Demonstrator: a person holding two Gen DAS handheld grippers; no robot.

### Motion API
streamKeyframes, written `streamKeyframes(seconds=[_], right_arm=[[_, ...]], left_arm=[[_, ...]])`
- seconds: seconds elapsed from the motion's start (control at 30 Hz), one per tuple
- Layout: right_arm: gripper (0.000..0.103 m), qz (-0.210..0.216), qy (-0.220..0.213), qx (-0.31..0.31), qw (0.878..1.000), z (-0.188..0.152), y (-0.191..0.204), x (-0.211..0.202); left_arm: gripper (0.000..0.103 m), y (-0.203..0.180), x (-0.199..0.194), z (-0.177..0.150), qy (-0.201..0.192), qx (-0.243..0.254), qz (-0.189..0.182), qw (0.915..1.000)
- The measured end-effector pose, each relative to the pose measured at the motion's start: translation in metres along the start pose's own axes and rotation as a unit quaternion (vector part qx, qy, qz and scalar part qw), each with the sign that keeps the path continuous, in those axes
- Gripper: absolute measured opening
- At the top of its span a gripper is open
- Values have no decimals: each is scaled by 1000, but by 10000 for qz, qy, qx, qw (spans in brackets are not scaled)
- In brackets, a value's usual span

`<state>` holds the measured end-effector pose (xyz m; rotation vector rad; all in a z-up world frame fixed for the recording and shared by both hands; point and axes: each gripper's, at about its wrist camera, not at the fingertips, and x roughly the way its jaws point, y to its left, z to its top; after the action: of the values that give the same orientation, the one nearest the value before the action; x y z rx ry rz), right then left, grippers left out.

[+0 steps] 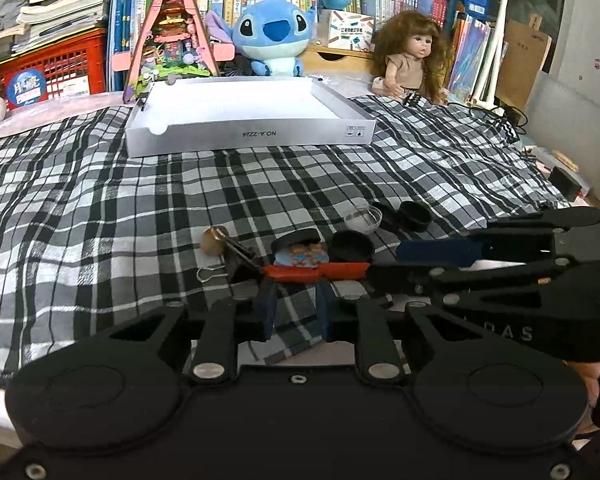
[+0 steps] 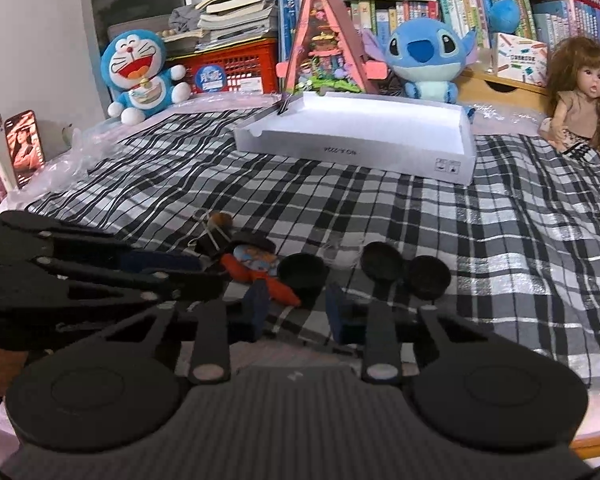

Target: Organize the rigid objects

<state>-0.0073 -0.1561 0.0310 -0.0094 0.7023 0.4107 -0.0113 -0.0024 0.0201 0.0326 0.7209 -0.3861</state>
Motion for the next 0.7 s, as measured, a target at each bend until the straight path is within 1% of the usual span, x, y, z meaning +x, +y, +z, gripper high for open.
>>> streamKeyframes(seconds=[0.13, 0.27, 0.37, 0.63, 0.7], right_arm=[[33, 55, 98, 100, 9999, -1, -3, 5], [32, 6, 139, 87, 9999, -2, -3, 7], [32, -24, 171, 79, 9998, -2, -4, 9], [32, -244, 208, 191, 9993, 1, -14, 16], [32, -364, 212, 208, 9989, 2, -18, 18]], left_arm=[[22, 5, 8, 2, -44, -112, 88, 9999], [33, 9, 12, 5, -99, -129, 114, 9998], [37, 7, 15, 5, -136, 21, 210, 9997], [40, 3, 21, 5, -144, 135, 252, 9995], [40, 2, 22, 6, -146, 147, 239, 9995]])
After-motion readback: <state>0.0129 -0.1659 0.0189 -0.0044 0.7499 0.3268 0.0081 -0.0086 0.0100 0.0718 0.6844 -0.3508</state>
